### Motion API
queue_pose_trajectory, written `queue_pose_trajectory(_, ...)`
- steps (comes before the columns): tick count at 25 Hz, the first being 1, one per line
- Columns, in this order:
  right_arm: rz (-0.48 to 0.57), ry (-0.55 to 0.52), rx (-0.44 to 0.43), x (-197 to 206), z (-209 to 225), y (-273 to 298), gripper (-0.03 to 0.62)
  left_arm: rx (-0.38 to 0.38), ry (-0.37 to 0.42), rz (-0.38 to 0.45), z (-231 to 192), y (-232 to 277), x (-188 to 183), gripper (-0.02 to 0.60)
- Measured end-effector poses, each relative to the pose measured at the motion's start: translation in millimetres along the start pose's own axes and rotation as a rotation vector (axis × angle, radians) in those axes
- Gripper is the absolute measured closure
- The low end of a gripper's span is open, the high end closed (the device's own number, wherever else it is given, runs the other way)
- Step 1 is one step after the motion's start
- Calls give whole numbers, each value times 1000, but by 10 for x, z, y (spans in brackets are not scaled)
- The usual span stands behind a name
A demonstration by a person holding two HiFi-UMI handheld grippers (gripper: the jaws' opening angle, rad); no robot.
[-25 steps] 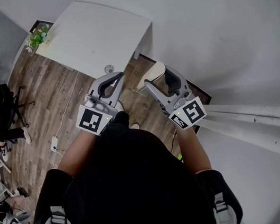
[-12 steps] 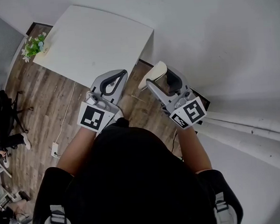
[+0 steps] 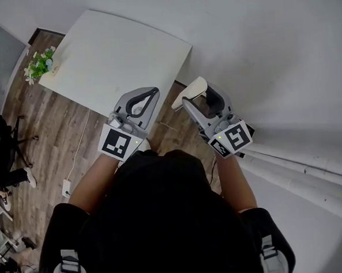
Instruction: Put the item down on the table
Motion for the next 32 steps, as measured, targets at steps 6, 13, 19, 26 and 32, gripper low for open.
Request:
queue_pose_trajectory(6, -20, 5, -7, 55, 233, 266, 319, -29, -22, -11, -284, 192, 102, 589)
queue_pose_trajectory(13, -66, -16, -50, 276, 859, 667, 319, -99, -35, -12, -583, 583, 296, 589)
queue_pose_trajectory(19, -128, -29, -142, 458, 1452, 1056, 319, -197, -43, -22, -813, 996, 449, 588)
queue_pose_trajectory(26, -231, -49, -221, 719, 2013, 1541, 319, -298, -29, -28, -1063, 1429, 605, 588)
queue_pose_trajectory(32, -339, -87, -258, 1045, 2354, 1832, 319, -355, -24, -42, -1177, 1690, 816, 588)
Point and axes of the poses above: the fingertips, and each gripper's own axes: y forward along the fingers, z to its right, x out of its underside, the point moved 4 cm from there along -y, backward along the fingers, and after that the axes turned 2 degrees about x, right-handed, at the moved point
